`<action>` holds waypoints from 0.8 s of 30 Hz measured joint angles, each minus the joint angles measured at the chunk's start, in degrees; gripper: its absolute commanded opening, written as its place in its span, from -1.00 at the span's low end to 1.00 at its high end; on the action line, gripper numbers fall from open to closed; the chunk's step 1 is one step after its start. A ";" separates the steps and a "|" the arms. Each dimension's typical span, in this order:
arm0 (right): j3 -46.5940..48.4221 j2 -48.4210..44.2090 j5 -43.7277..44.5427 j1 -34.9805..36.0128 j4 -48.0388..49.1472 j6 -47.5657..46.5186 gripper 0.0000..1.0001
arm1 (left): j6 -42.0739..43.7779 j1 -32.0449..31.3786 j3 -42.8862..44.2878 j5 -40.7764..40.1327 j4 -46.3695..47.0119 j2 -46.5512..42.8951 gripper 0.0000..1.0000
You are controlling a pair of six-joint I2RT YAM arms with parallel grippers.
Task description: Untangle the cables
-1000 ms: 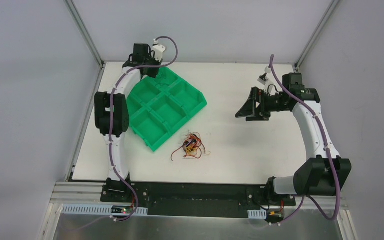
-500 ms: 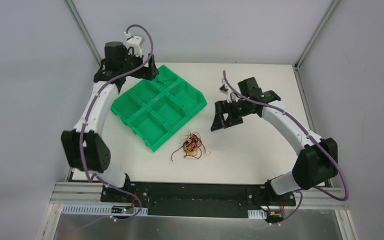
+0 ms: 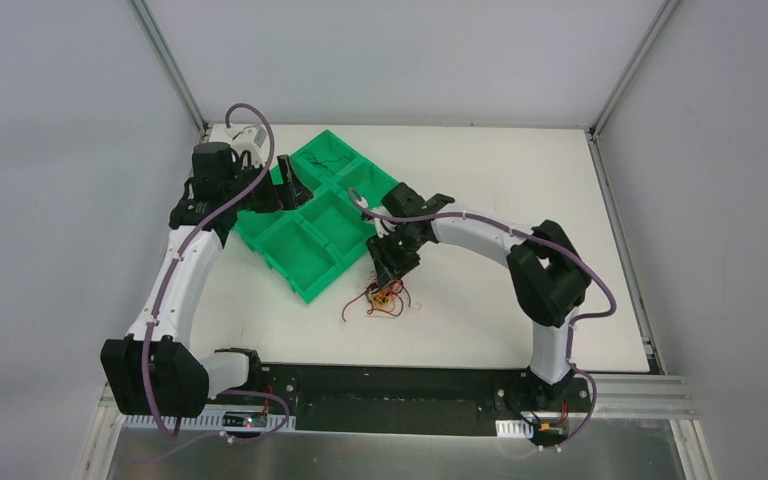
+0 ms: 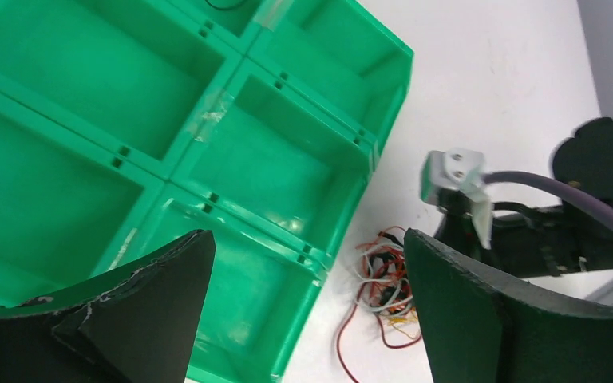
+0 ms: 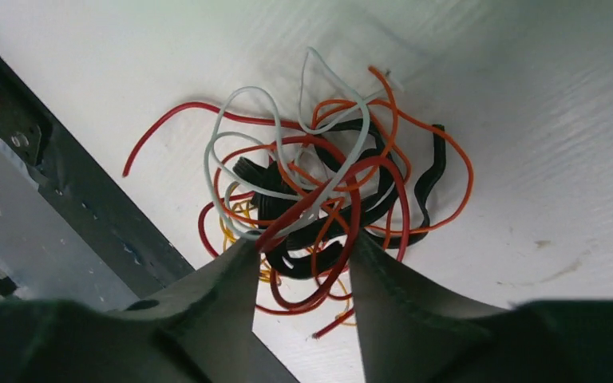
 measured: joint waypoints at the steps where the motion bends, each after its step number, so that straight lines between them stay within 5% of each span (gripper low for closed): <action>1: 0.26 1.07 -0.17 0.11 -0.09 -0.11 -0.44 | -0.33 0.02 -0.37 0.42 -0.28 0.00 0.81; 3: 0.11 1.86 -2.05 -0.31 -0.94 -0.35 -1.00 | -1.27 0.02 -1.25 1.73 -0.42 0.00 0.78; 12: -8.20 -9.51 -14.58 -9.64 -1.16 1.75 -1.00 | -3.61 -1.09 -7.23 13.11 -0.44 -1.25 0.64; 18: -6.73 -22.36 -21.57 -11.89 -0.46 2.16 -1.00 | -1.51 -12.17 -7.13 19.30 -0.24 -1.16 0.55; 24: -3.65 -24.28 -25.49 -11.32 -4.09 -1.01 -1.00 | -0.85 -19.96 -3.39 23.58 0.24 2.82 0.51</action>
